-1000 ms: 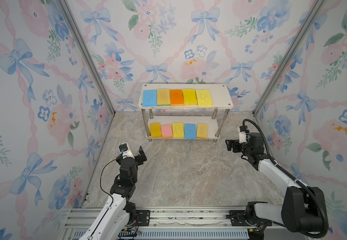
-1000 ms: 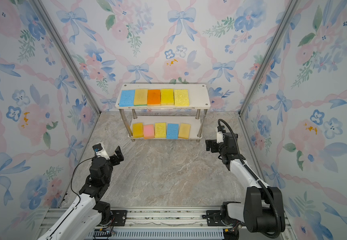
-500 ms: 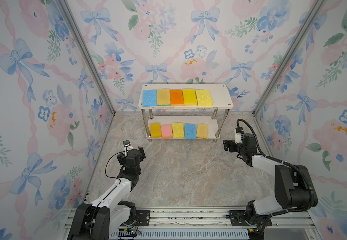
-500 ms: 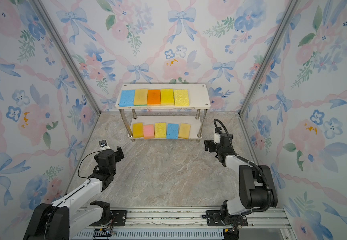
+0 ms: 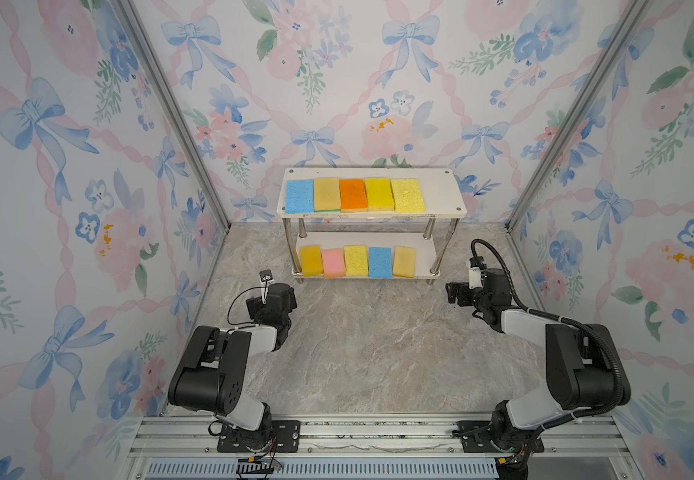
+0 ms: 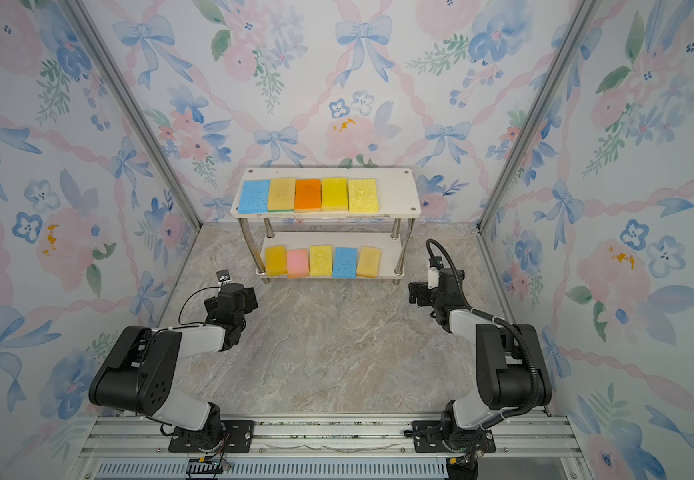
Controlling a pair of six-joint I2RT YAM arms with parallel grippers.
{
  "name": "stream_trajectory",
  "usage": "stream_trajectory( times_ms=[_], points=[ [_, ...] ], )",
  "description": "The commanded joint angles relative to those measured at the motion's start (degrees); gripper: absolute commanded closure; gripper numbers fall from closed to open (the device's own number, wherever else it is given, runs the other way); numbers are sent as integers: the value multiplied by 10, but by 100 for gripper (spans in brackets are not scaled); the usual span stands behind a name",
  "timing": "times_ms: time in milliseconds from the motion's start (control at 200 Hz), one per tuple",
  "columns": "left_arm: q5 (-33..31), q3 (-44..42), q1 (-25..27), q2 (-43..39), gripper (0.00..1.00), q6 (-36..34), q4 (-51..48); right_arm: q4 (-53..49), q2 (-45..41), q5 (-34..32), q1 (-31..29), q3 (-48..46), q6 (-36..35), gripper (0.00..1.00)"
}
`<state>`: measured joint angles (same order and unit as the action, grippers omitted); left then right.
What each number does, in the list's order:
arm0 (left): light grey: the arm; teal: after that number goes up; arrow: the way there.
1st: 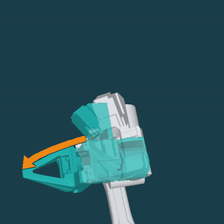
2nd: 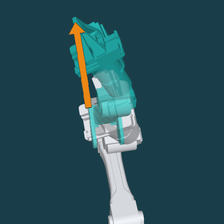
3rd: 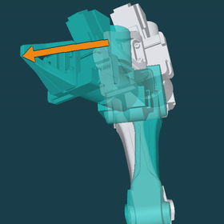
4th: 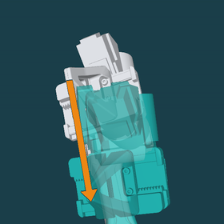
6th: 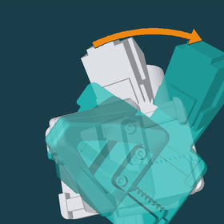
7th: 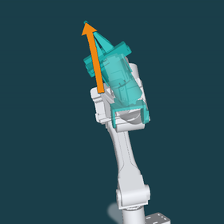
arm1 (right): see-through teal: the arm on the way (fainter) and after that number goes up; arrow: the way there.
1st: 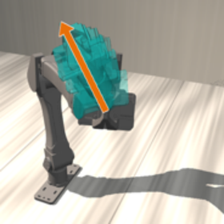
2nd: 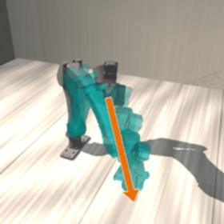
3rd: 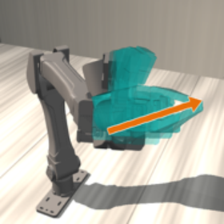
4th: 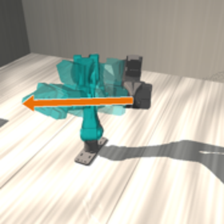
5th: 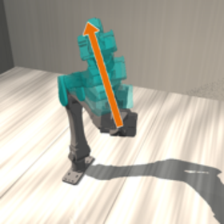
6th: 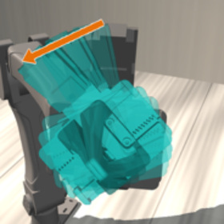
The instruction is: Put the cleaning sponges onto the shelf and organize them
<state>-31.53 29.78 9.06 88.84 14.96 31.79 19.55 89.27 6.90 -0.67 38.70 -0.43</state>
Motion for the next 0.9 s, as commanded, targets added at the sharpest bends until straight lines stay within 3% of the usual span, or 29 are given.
stream_trajectory(
  times_ms=[0, 220, 680, 895],
  points=[
    [15, 28, -4, 21, 2, -14, 28, 2, 7, -10, 5, 15, 6, 3],
    [69, 20, -3, 28, 2, -68, 74, -1, 13, -12, 7, 22, 7, 3],
    [130, -132, -4, -27, 2, -119, 323, -5, 35, 8, 9, 40, -3, 3],
    [89, -202, -13, -3, 2, -93, 473, 8, 30, 9, 12, 30, -2, 3]
  ],
)
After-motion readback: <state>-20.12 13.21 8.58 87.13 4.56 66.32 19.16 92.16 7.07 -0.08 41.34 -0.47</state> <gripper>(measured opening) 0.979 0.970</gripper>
